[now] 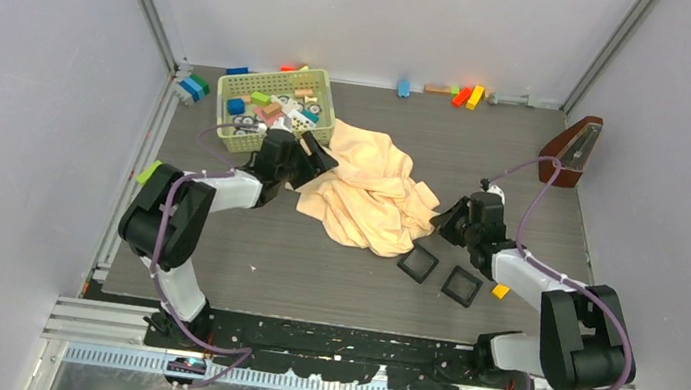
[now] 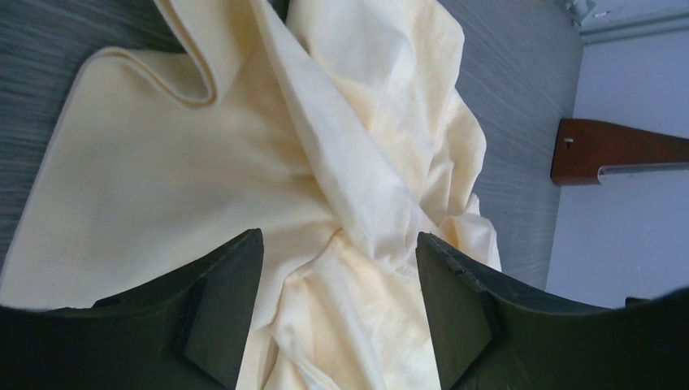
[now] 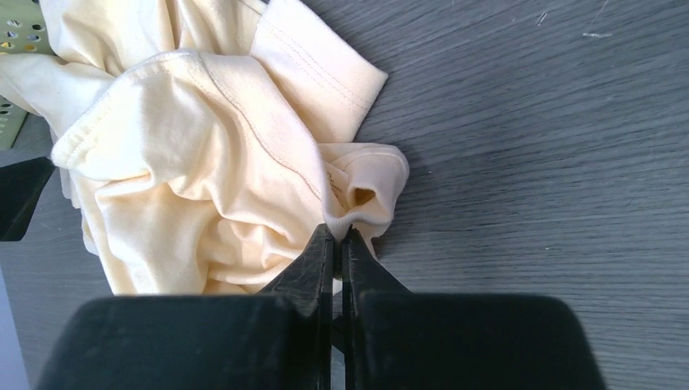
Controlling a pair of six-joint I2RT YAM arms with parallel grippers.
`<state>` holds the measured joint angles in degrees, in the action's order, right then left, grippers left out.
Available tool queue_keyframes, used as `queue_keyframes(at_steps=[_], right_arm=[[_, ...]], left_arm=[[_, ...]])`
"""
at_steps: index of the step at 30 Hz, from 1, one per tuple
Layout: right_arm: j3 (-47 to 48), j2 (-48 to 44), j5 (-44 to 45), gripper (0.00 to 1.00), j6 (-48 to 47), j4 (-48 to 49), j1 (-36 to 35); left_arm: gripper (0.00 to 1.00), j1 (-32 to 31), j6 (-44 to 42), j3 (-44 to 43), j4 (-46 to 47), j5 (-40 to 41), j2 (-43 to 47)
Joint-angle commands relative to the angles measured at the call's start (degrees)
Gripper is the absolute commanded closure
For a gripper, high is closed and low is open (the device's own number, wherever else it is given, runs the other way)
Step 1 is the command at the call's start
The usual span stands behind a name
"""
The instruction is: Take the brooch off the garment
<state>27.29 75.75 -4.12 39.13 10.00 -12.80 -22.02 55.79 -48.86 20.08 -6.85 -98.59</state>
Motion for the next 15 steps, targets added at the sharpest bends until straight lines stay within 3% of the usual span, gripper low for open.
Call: queue_keyframes(at_steps=[1,5,9,13,15], right_arm=[[-0.2,-3.1,1.1,0.99,-0.6,3.1,-0.5],[-0.4,-3.6,1.0,0.99,-0.6,3.4,-0.5],[-0.6,-4.3,1.2,0.99,-0.8,3.1,-0.6],[-0.7,-5.7,1.9,0.99,-1.5,2.5,-0.6],[-0.6,-7.0,2.3,1.00,-2.2,1.8,-0.6]], left_arm=[[0.30,-0.1,1.7,-5.0,-1.2,4.9,-3.5],[0.36,-0.1,0.9,-10.0,-3.2,5.5,-8.1],[0.60,-0.1,-1.1,-12.8,-0.2,5.5,-12.3],[0.99,0.3,-4.2,-15.7,-2.1,5.0,-12.4],[1.00,0.3,-5.6,-14.2,-2.0,6.3,-7.9]])
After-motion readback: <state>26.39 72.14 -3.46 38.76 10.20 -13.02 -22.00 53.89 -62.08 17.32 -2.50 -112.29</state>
